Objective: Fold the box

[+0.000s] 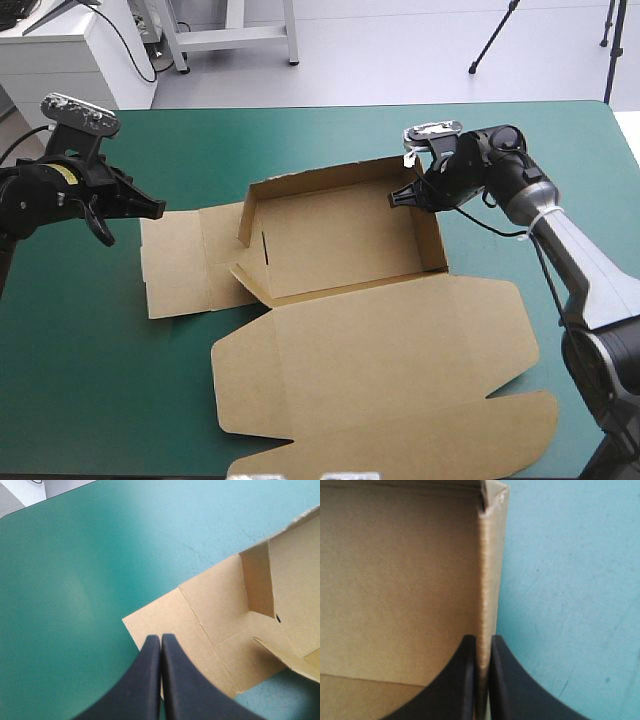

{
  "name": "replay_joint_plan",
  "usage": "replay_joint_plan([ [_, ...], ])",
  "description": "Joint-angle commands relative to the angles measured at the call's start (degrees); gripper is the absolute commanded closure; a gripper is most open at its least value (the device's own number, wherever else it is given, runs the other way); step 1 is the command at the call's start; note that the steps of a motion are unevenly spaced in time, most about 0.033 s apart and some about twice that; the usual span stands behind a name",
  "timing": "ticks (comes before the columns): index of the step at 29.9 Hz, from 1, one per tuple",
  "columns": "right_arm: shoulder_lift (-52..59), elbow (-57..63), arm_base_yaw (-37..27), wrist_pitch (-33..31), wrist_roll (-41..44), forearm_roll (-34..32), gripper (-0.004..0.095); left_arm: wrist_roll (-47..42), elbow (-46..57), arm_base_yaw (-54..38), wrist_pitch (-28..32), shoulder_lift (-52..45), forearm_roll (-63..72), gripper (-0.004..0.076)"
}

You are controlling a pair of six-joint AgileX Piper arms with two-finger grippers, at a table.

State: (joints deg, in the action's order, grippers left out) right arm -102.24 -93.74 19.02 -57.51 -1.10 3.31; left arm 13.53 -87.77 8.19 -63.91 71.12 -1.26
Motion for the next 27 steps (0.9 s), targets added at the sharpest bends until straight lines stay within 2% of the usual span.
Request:
replay_joint_plan([
  [1,-1.3,-4.2,-0.1,-2.1,-0.7,0.9,0.0926,-0.1,-1.3,0.0,3.7,-1.7,0.9,0.0734],
  [9,-4.4,-6.6,-0.1,-2.6,-1.0,0.5,0.0924,-0.3,-1.3,0.0,3.8,-1.7,1.3,0.0734],
  [13,-4.5,-6.7,-0.1,-1.1,-1.0,-0.7,0.0876,-0.3,-1.3,0.0,3.8,-1.7,1.3,0.0734],
  [17,-4.5,-6.8,-0.1,-0.8,-1.0,-0.7,0.0714,-0.3,-1.3,0.0,3.8,-1.7,1.3,0.0734],
  [21,-4.5,-7.5,-0.1,-1.3,-1.2,-0.7,0.0476,-0.3,-1.3,0.0,3.8,-1.7,1.8,0.0734],
  [25,-4.4,-10.3,-0.1,-4.5,-2.4,-0.5,0.0207,-0.3,-1.3,0.0,3.8,-1.7,2.2,0.0734],
  [27,-4.4,-12.0,-0.1,-7.1,-3.1,-0.5,0.0147,-0.3,-1.3,0.0,3.8,-1.7,2.2,0.0734],
])
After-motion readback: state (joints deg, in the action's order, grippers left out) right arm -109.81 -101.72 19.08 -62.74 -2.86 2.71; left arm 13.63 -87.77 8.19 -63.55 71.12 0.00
